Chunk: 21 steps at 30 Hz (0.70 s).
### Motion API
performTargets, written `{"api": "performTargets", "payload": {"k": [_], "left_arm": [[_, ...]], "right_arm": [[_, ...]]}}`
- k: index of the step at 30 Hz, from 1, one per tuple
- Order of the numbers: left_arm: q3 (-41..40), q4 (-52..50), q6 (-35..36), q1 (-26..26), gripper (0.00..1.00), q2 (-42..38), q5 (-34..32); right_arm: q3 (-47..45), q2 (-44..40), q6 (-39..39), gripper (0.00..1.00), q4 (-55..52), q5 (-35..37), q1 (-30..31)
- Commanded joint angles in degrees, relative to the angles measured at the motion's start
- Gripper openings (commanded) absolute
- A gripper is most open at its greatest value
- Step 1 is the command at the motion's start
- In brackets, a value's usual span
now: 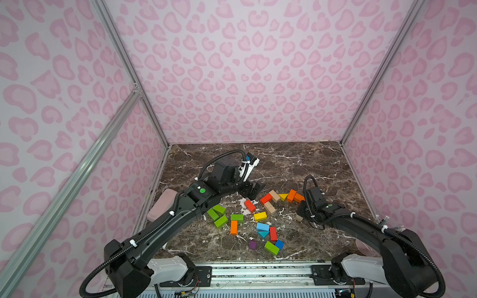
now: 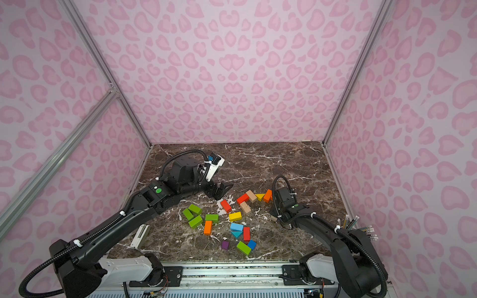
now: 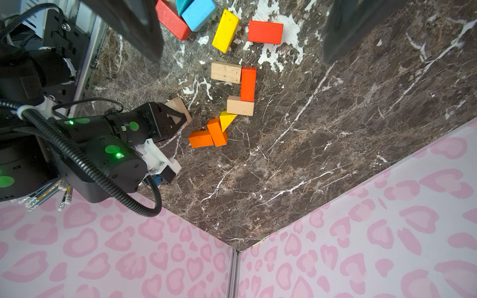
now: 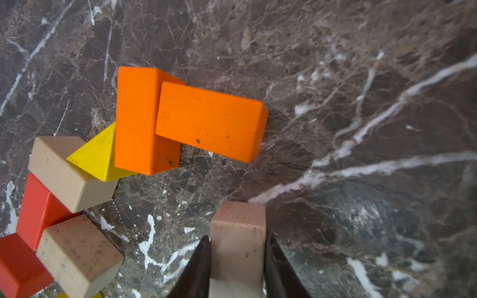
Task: Assemble a heart with building blocks
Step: Assemble the building block at the center of the board.
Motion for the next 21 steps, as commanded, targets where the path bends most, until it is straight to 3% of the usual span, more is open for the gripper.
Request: {"api": "performTargets", "payload": {"k": [1, 3, 6, 21], "left_arm": [[0.12, 1.83, 0.31, 0.02, 0.98, -0.30, -0.47], [0.14, 1.79, 0.32, 0.03, 0.99, -0.30, -0.34], [0.20, 1.77, 0.40, 0.03, 0.98, -0.37, -0.36], [0.12, 1.70, 0.40, 0.03, 0.99, -0.66, -0.47]], "right_arm": [[0.94, 0.09, -0.93, 0.48, 0.43, 0.05, -0.16], [0.65, -0.67, -1.60, 0.56, 0.25, -0.97, -0.25], [0.03, -2.21, -2.39, 0.59, -0.75, -2.18, -0.19], [-1.54, -5.16, -9.02, 0.55, -7.17, -8.28, 0.15]]}}
